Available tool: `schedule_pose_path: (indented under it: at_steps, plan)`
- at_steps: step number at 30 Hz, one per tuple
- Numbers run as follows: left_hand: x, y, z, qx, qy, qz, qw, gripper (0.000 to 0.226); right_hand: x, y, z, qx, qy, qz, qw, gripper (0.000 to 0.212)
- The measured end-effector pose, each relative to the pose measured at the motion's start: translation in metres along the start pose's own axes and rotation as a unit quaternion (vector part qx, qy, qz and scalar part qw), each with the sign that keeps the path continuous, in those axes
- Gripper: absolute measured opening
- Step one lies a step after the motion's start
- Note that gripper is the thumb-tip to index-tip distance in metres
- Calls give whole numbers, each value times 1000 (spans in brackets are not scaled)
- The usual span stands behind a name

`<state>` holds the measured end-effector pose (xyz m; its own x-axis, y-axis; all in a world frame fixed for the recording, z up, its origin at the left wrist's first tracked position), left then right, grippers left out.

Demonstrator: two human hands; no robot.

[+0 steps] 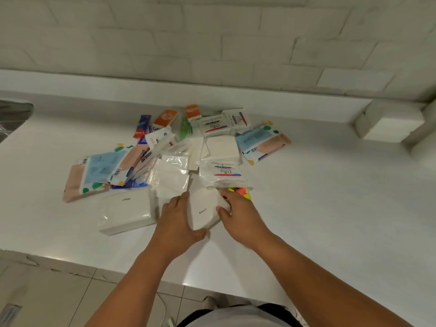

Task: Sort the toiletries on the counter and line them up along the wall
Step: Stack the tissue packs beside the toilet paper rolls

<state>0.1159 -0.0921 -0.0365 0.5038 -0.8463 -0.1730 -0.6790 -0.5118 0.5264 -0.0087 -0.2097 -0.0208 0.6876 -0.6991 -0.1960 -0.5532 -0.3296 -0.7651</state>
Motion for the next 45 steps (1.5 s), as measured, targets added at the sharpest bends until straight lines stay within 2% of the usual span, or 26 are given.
schedule_pose_path:
  at_steps: [6,10,14,21,24,26,30,33,38,42,45]
  plan:
    - [-8,16,-32,-5,-23,54,998,106,0,3,-13,107,-14,63,992,19]
    - [-8,40,-52,-11,-14,98,995,104,1,10,-24,191,-26,97,976,36]
    - [1,65,-55,-22,7,136,990,103,-3,13,-35,330,-52,129,934,26]
    - [31,110,-36,-72,11,191,979,102,-3,46,-81,438,-24,153,886,35]
    - [43,133,-23,-116,21,178,977,106,-3,66,-107,453,6,148,879,36]
    - [53,151,-10,-192,18,147,970,104,-3,83,-129,469,33,140,871,36]
    - [75,180,18,-315,24,59,947,84,-2,118,-176,461,108,117,873,42]
    - [96,213,45,-367,1,34,929,60,-4,148,-214,439,153,108,879,48]
    - [131,279,96,-415,-25,37,909,38,-5,199,-277,389,228,101,887,44]
    - [160,328,139,-417,-39,38,907,34,0,243,-324,350,291,114,883,27]
    - [185,361,174,-411,-49,41,909,35,3,272,-355,304,333,134,882,22]
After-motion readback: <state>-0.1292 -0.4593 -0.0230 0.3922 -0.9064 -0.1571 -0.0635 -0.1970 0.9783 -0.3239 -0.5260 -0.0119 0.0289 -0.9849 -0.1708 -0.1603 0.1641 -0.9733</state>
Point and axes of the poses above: each hand's wrist, its own x-axis towards the middle knuckle, its own z-axis out of the palm, y = z × x, the point moved 6 cm from there along x, towards the middle knuckle, and after that the axes turned 6 degrees about z, right-handed, at the moved point
